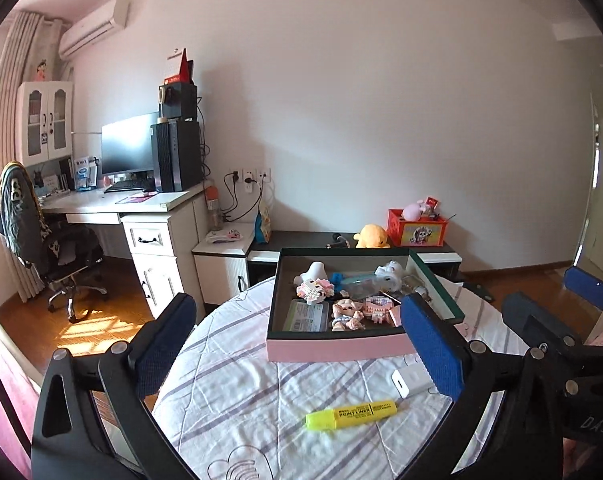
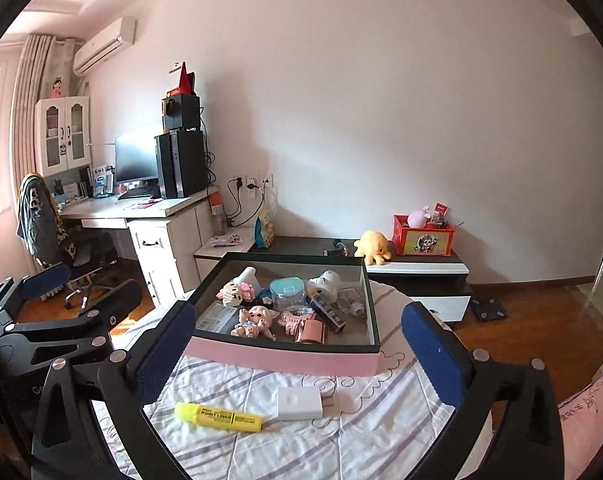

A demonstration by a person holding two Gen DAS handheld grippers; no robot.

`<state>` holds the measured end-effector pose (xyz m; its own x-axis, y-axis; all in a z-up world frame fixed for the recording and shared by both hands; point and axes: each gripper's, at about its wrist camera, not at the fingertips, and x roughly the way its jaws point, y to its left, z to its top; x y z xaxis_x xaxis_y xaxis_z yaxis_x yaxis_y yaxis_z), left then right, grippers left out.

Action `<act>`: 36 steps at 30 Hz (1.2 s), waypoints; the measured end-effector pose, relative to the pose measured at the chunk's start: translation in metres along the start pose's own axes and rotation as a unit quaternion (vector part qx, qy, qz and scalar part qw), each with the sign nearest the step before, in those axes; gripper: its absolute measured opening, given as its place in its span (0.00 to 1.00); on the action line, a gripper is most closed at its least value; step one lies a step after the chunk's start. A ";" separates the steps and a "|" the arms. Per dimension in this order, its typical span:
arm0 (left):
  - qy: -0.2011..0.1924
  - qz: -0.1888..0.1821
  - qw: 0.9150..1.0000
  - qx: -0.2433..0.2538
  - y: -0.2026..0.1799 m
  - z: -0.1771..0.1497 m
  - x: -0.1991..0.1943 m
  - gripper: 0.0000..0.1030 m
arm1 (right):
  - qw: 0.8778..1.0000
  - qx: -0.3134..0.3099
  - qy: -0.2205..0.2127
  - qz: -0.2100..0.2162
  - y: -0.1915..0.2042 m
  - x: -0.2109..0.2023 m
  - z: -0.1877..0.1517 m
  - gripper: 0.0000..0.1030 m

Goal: Organize rigid objects
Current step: 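Withdraw both tools from the box and hold them above the bed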

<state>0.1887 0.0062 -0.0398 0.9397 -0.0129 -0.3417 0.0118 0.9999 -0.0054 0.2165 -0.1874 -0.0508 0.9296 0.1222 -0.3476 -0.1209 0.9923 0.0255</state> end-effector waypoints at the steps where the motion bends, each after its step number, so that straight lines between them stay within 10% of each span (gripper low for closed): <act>1: -0.002 -0.001 1.000 -0.001 0.001 -0.002 -0.011 1.00 | 1.000 0.000 -0.004 0.001 0.001 -0.010 -0.001 1.00; 16: -0.065 0.004 0.998 0.011 -0.004 -0.009 -0.110 1.00 | 0.998 0.004 -0.063 -0.011 0.010 -0.119 -0.017 1.00; 36: -0.065 0.000 0.998 0.015 -0.007 -0.007 -0.116 1.00 | 0.997 0.004 -0.073 -0.017 0.012 -0.134 -0.017 1.00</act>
<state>0.0773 0.0003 -0.0065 0.9760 -0.0146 -0.2172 0.0201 0.9995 0.0229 0.0846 -0.1920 -0.0194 0.9741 0.0886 -0.2082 -0.0855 0.9960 0.0238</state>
